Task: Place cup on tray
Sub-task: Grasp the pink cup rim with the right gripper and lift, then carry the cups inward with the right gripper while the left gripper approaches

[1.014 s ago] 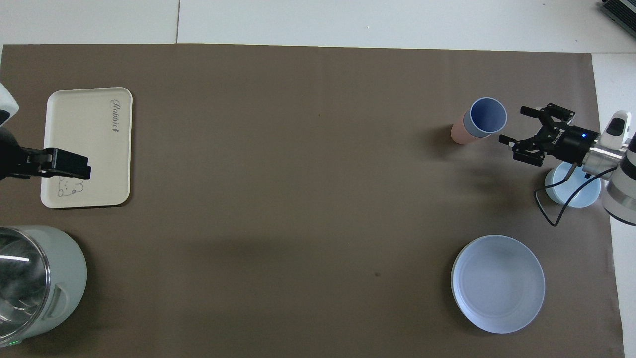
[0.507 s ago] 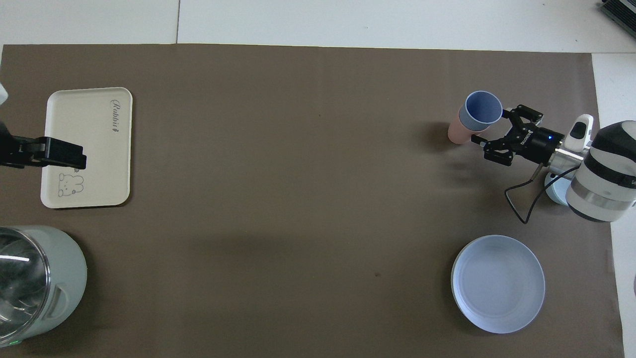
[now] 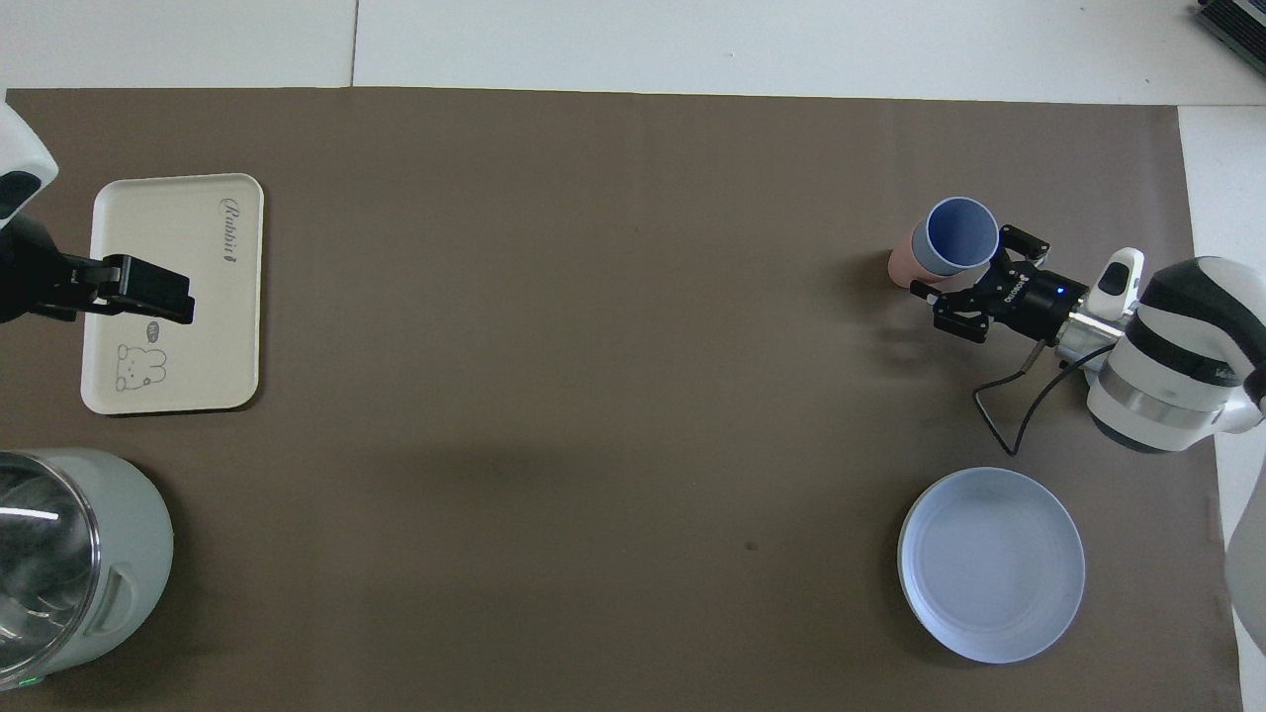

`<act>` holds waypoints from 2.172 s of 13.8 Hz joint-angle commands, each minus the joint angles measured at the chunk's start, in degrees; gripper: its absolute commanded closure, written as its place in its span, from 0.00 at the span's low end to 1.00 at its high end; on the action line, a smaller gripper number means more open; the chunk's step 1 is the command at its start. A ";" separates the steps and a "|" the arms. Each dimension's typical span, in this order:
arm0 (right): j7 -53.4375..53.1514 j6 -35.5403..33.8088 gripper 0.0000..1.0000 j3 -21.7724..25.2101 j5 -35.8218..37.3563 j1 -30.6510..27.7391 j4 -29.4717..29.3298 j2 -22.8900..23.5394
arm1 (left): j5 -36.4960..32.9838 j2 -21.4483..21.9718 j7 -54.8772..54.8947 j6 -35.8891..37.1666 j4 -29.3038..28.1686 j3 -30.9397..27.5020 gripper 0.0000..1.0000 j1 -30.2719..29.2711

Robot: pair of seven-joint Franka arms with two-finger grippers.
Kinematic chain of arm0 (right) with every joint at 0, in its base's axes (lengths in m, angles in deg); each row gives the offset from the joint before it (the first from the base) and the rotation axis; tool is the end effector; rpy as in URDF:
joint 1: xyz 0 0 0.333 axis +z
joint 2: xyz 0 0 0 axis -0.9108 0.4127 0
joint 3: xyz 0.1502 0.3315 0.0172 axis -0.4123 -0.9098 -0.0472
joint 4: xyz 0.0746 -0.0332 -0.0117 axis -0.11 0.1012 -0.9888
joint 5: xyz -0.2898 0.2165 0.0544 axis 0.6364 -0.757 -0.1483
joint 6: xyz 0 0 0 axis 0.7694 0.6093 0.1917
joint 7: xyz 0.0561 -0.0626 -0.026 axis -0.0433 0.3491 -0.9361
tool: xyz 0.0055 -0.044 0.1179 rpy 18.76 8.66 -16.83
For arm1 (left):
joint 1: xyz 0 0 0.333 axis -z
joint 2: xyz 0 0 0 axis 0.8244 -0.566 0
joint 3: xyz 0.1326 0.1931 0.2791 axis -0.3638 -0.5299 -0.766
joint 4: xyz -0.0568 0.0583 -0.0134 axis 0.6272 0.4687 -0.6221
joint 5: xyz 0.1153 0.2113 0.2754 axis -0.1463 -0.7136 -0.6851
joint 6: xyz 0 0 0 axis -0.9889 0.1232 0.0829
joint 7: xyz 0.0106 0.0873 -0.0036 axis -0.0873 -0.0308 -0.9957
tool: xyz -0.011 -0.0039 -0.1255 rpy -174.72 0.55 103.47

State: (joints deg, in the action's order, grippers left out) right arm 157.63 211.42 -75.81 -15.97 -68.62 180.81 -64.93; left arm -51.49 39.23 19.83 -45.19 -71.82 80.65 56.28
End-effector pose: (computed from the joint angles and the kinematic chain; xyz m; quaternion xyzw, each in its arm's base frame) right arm 0.6101 -0.0530 0.3140 -0.7972 -0.3255 -0.4518 0.2332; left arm 0.5277 -0.0564 0.6549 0.9989 -0.0469 -0.0022 0.0060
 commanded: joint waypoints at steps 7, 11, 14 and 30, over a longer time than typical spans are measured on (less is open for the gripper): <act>-1.15 9.56 1.00 -0.14 -3.35 3.77 0.23 -4.85 | -0.89 1.21 -0.18 1.32 -1.95 -0.40 0.00 1.00; -20.02 19.71 1.00 0.13 14.18 10.37 -0.39 -10.22 | -0.89 1.21 -0.35 0.53 -1.86 -0.49 0.00 1.09; -34.43 19.02 1.00 0.13 34.92 10.47 -2.14 -12.07 | -0.45 1.47 -0.17 -0.17 -2.65 -0.23 0.00 1.09; -87.03 -13.23 1.00 -0.40 102.03 27.41 -20.96 -13.66 | 41.99 -8.10 -30.85 -45.42 -8.99 0.13 0.13 24.81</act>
State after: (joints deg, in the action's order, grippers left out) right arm 72.92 200.42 -76.35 82.29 -43.44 161.22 -79.22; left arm -12.15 32.62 -10.18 -86.20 -81.00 81.81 78.58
